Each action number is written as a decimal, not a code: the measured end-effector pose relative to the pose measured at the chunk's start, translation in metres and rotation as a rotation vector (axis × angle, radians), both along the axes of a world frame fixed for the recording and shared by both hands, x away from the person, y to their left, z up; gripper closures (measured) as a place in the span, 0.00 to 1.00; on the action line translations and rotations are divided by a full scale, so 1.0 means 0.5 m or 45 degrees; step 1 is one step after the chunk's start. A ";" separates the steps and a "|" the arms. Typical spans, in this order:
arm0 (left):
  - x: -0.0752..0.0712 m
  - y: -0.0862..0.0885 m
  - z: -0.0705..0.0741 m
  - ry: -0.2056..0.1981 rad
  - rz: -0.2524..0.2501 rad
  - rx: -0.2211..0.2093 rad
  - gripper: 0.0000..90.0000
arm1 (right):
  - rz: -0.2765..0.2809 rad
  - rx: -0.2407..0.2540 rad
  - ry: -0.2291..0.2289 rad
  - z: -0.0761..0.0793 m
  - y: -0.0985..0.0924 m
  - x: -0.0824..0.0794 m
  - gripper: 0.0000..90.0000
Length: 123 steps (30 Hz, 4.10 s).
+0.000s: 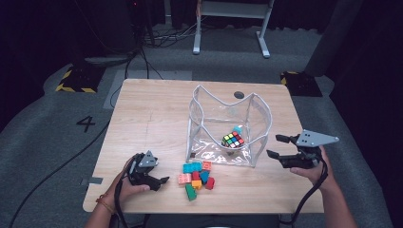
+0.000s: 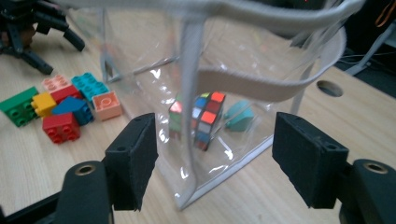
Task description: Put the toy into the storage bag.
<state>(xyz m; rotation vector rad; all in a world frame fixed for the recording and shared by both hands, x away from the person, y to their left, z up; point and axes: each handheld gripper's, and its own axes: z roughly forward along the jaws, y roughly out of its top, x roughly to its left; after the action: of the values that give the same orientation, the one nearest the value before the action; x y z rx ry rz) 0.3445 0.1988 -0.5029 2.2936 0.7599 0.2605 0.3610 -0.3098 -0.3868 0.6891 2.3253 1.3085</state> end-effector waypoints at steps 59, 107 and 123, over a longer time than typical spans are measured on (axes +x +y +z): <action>-0.001 0.000 0.000 0.005 0.003 -0.003 0.14 | 0.414 -0.141 0.196 -0.222 0.320 -0.065 0.66; 0.000 0.000 0.000 0.001 0.000 -0.002 0.14 | -0.065 -0.022 -0.005 -0.055 -0.062 0.018 0.66; -0.001 0.000 0.000 0.001 0.000 -0.002 0.14 | -0.113 -0.032 -0.107 0.081 -0.049 0.103 0.66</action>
<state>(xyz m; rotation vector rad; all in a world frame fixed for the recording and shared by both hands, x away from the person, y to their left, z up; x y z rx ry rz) 0.3443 0.1990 -0.5030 2.2922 0.7608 0.2587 0.4127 -0.3341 -0.3465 0.7073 2.2148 1.2425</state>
